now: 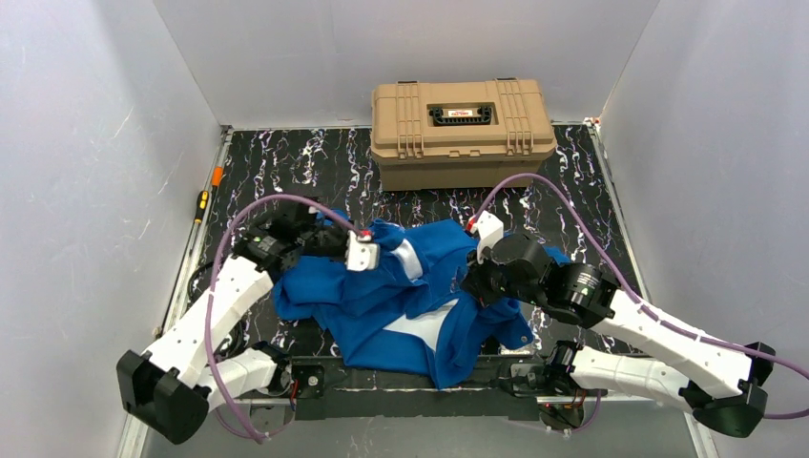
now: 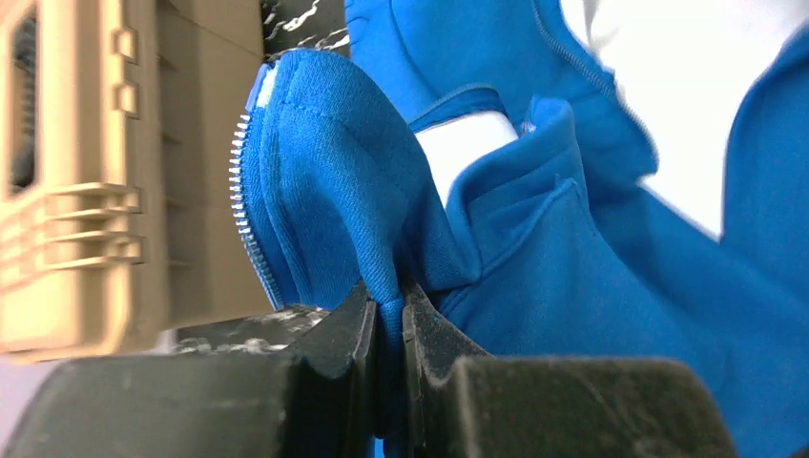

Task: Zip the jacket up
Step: Unzip the zipper on the jacket.

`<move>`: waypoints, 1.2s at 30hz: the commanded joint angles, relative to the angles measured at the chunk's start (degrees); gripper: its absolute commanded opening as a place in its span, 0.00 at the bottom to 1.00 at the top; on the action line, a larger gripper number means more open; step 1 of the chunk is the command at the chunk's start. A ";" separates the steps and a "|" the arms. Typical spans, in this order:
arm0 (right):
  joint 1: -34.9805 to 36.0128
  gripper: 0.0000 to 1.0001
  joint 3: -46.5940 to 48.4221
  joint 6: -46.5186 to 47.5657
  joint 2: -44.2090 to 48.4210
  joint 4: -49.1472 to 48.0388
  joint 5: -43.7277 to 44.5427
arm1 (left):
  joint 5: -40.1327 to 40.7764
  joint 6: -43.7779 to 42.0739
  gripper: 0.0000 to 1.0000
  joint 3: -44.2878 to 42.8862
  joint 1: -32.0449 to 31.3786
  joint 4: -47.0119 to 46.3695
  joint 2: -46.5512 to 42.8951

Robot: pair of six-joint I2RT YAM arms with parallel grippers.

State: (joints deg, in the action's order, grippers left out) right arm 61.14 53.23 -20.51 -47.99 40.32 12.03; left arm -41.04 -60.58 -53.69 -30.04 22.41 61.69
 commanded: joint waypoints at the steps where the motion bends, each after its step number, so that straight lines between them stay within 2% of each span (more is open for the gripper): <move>1: 0.03 0.01 1.20 2.41 -0.49 -6.45 0.89 | -4.96 -35.46 0.00 -5.72 3.23 25.65 -3.73; 3: 0.03 0.01 0.81 3.05 -0.56 -6.60 1.49 | -8.74 -47.36 0.00 -2.49 3.06 34.35 -5.90; 6: 0.03 0.01 0.07 3.44 -0.57 -5.83 2.35 | -10.04 -59.53 0.01 7.37 -1.03 35.98 -8.88; 11: 0.03 0.01 -0.81 4.22 -0.46 -7.38 2.23 | -9.61 -62.33 0.07 9.54 -8.87 32.79 0.72; 13: 0.03 0.01 -0.28 5.65 -1.47 -6.74 2.33 | -8.78 -63.14 0.20 8.41 -10.48 31.28 5.91; 19: 0.03 0.01 -1.04 5.63 -0.47 -8.80 3.70 | -7.26 -51.74 0.34 2.90 -15.16 24.21 16.82; 24: 0.03 0.01 -4.36 1.95 1.07 -10.38 1.76 | -3.81 -50.08 0.38 6.75 -17.36 17.96 16.68; 25: 0.03 0.01 -4.89 1.62 1.25 -10.43 1.62 | -3.37 -49.96 0.44 7.98 -17.63 17.67 15.99; 26: 0.03 0.01 -5.31 1.54 1.50 -10.32 1.59 | -3.15 -49.26 0.55 9.38 -17.96 17.39 15.13; 27: 0.03 0.01 -5.53 1.53 1.71 -10.15 1.66 | -3.09 -47.69 0.61 10.00 -18.71 17.20 13.95; 31: 0.03 0.01 -5.49 2.28 2.11 -8.34 1.99 | -5.02 -37.11 0.72 9.94 -21.25 16.95 11.74; 36: -0.02 0.01 -5.87 2.67 2.12 -7.99 1.25 | -8.63 -18.95 0.76 6.63 -24.18 14.01 13.15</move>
State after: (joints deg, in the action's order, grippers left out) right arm 61.14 47.46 -17.82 -46.72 33.10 13.52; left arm -45.21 -95.46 -44.36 -52.18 38.68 75.31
